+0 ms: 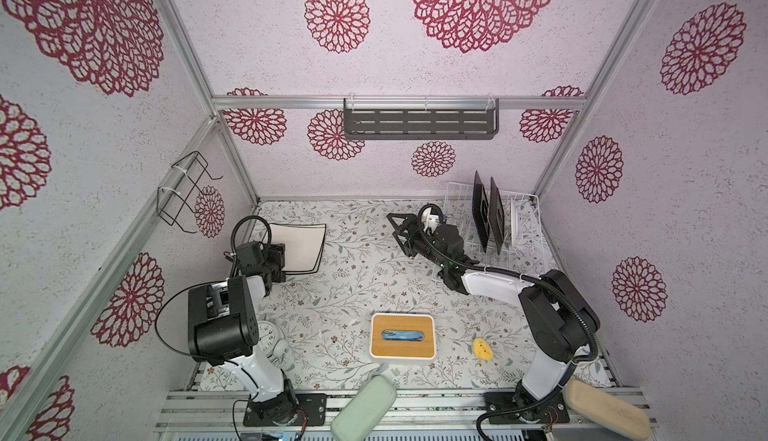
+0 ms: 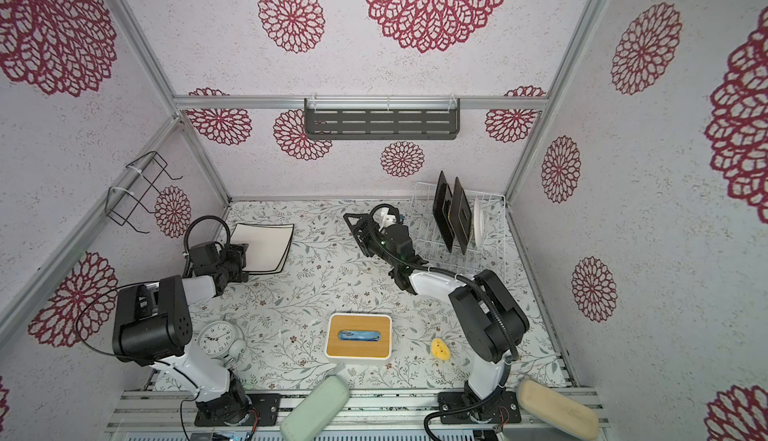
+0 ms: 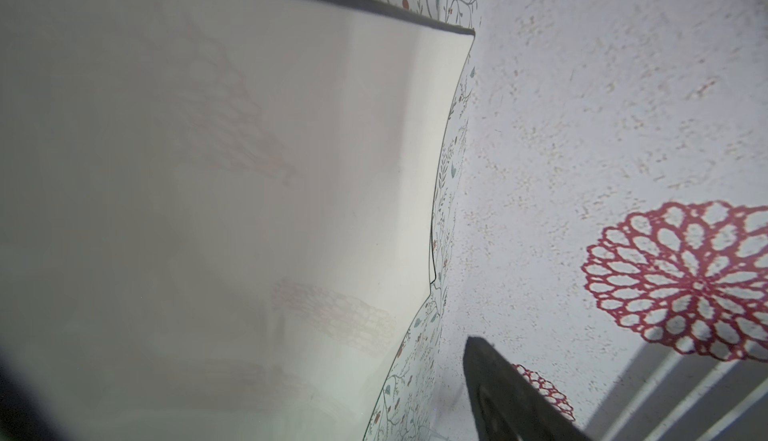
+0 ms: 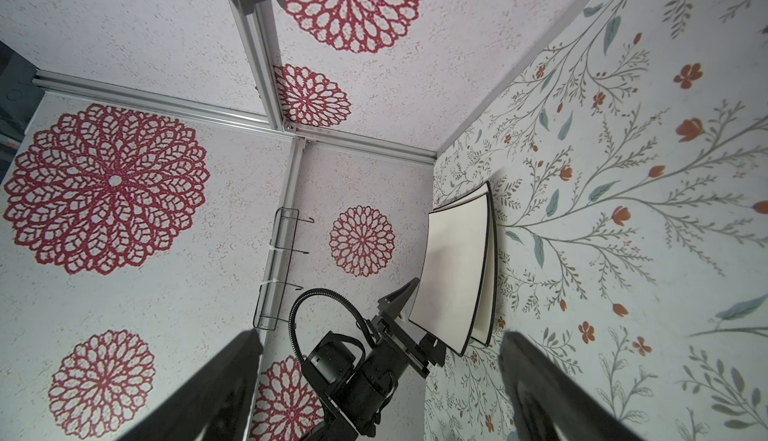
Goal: Unload the plates from the dish rack
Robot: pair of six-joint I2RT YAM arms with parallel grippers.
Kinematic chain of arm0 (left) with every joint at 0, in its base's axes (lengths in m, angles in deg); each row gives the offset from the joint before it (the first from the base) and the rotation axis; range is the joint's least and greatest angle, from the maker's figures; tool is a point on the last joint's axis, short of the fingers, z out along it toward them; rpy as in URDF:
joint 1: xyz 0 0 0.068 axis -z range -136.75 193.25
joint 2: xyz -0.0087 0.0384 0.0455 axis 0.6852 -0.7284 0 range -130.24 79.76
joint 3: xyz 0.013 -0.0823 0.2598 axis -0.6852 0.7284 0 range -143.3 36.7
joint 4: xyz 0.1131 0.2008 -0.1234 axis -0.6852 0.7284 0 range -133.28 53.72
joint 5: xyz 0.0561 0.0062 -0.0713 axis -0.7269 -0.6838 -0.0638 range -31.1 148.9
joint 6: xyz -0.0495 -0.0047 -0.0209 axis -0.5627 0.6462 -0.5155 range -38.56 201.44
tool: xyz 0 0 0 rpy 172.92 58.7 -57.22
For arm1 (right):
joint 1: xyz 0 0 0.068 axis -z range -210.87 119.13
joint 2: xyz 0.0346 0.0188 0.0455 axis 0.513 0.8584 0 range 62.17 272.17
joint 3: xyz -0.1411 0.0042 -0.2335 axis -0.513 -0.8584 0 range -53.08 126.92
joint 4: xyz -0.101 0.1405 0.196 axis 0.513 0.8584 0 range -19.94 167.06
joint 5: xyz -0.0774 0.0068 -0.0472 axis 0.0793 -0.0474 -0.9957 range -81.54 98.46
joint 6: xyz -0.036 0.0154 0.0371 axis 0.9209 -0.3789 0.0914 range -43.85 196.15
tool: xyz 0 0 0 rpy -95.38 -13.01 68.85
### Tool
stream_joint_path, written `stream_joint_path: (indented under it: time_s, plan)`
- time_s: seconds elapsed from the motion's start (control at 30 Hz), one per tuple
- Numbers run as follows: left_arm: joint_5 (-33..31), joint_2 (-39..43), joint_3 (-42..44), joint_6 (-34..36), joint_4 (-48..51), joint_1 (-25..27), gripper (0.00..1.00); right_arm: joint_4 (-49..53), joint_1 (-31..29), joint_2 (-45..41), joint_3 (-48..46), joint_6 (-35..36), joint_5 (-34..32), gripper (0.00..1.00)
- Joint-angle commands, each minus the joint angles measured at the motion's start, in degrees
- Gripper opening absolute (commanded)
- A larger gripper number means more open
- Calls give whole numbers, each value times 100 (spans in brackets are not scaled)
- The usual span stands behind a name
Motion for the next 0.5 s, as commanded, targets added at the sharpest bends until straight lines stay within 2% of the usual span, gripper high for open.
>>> stream_joint_path:
  time_s: [0.0,0.47]
  plan:
    - [56,-49,-170,-35,-455,84,83,-249,52,-30,61,-25,34,92]
    - [-205,16,-205,-57,-395,220,87,-248,52,-53,32,-51,34,92]
